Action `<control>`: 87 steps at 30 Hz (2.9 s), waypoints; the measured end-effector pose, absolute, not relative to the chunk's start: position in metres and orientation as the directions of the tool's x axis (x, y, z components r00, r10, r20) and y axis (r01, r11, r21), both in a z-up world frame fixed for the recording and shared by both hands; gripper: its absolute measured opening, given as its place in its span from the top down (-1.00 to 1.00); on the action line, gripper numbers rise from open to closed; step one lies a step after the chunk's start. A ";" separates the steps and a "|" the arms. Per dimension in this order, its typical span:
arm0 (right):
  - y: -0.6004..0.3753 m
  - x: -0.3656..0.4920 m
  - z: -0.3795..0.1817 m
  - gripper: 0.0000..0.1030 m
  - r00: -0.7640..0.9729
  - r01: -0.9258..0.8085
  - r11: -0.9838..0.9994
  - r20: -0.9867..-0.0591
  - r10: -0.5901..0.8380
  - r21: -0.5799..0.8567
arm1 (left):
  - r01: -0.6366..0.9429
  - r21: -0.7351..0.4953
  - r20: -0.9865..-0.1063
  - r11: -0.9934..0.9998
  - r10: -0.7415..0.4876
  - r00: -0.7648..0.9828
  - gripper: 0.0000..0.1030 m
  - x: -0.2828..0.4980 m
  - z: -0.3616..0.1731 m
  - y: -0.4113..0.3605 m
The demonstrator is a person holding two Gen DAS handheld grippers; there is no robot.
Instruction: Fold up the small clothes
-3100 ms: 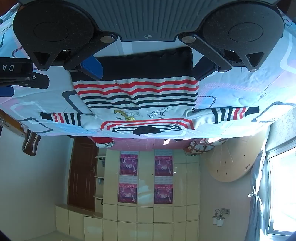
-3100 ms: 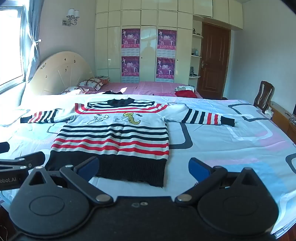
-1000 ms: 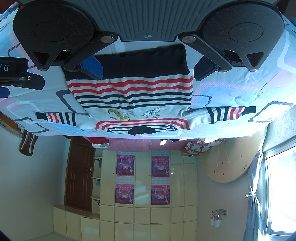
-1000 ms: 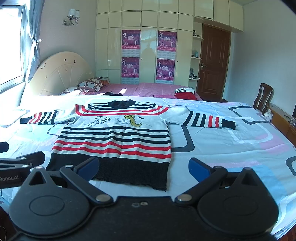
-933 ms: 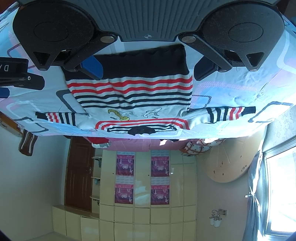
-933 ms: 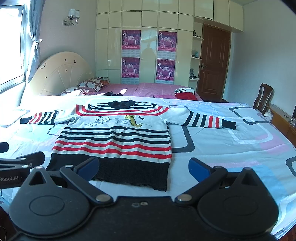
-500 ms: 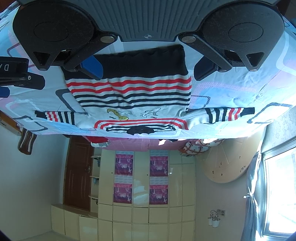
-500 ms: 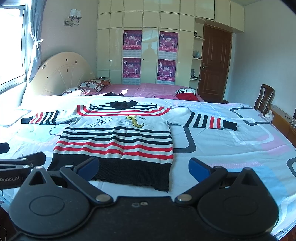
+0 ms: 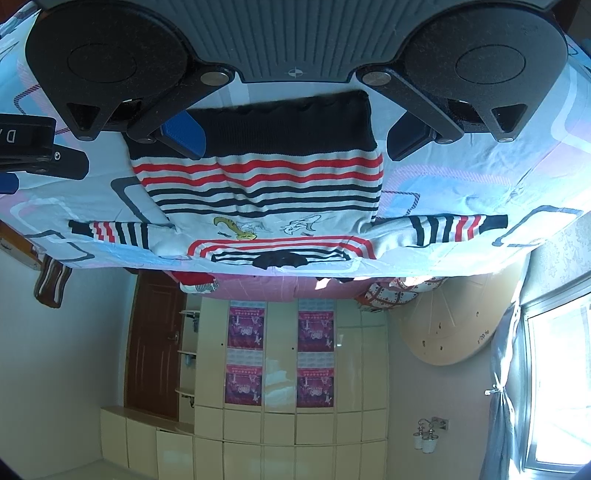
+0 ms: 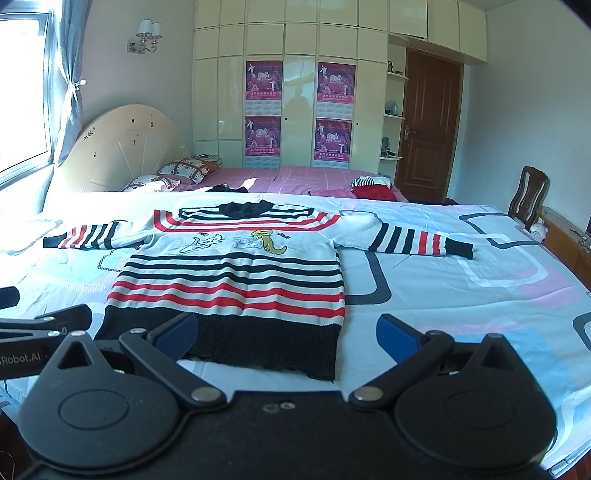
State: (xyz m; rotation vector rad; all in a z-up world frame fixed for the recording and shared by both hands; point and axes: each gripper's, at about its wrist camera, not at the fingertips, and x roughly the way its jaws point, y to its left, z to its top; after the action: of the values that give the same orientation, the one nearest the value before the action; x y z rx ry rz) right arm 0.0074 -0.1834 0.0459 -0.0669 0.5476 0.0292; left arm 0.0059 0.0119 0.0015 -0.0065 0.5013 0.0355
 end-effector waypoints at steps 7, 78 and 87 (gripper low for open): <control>-0.189 0.005 0.046 -0.99 0.850 -0.057 0.998 -0.526 0.028 -0.039 | -0.033 0.000 -0.484 0.999 0.029 0.874 -1.00 0.006 0.002 0.010; -0.188 0.468 -0.067 0.44 0.783 -0.104 0.991 -0.607 0.134 0.085 | -0.173 -0.132 -0.656 0.976 0.044 0.753 -1.00 0.423 -0.112 0.112; -0.269 0.401 -0.040 0.45 0.853 0.066 0.991 -0.523 0.005 0.117 | 0.063 -0.295 -0.628 0.953 -0.243 0.740 -0.34 0.465 -0.109 0.002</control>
State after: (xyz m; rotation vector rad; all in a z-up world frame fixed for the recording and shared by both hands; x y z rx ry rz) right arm 0.4008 -0.2691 -0.0402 0.1330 0.5494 -0.0321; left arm 0.4655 0.0016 -0.1089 -0.2633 0.7206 -0.1695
